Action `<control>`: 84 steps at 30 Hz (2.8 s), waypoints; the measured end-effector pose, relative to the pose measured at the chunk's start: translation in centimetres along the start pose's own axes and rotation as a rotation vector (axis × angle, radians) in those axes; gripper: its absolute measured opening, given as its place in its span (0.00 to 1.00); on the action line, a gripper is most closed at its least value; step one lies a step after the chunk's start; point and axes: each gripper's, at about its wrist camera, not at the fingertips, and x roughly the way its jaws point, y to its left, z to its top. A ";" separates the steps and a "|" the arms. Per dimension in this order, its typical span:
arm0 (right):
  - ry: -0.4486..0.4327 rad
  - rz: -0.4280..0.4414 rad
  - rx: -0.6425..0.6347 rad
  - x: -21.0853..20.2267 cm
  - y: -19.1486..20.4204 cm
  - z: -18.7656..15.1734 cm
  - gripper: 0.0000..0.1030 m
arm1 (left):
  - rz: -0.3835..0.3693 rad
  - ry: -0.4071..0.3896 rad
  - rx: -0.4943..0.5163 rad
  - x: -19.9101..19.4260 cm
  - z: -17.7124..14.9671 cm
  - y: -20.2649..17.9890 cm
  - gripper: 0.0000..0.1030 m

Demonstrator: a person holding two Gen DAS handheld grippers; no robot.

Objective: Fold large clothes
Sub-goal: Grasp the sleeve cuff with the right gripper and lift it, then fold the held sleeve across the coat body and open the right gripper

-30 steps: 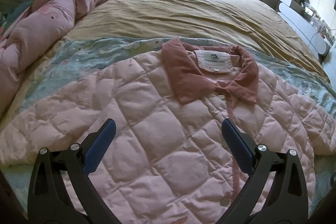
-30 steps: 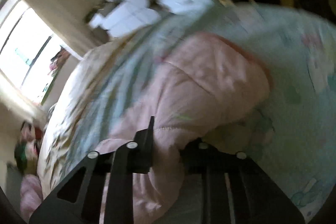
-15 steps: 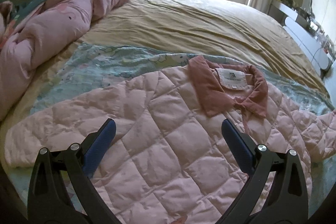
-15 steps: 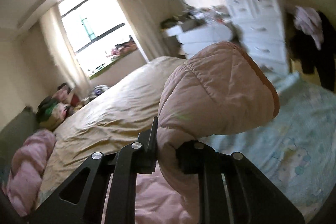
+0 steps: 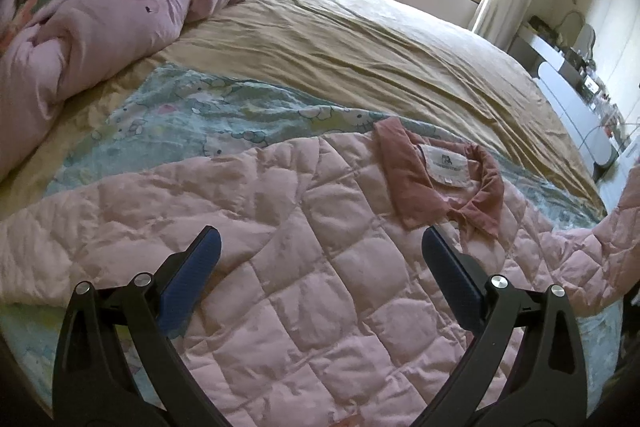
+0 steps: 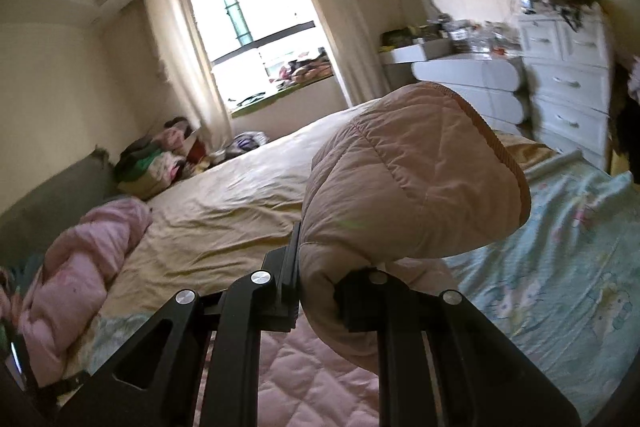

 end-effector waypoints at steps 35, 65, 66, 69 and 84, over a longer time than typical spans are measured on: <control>0.418 0.189 -0.326 10.0 21.2 -20.3 0.18 | -0.095 0.090 -0.193 2.9 -1.3 7.0 0.92; 0.458 0.330 -0.335 7.3 22.7 -22.5 0.34 | -0.302 0.094 -0.242 3.6 -1.8 6.5 0.91; 0.477 0.337 -0.344 7.4 23.0 -23.1 0.34 | -0.300 0.094 -0.240 3.7 -1.8 6.4 0.91; 0.538 0.358 -0.362 7.6 23.6 -24.7 0.37 | -0.313 0.099 -0.241 3.9 -1.9 6.4 0.91; 0.573 0.349 -0.210 4.7 17.7 -21.6 0.65 | -0.395 0.248 -0.173 8.9 -5.1 2.9 0.91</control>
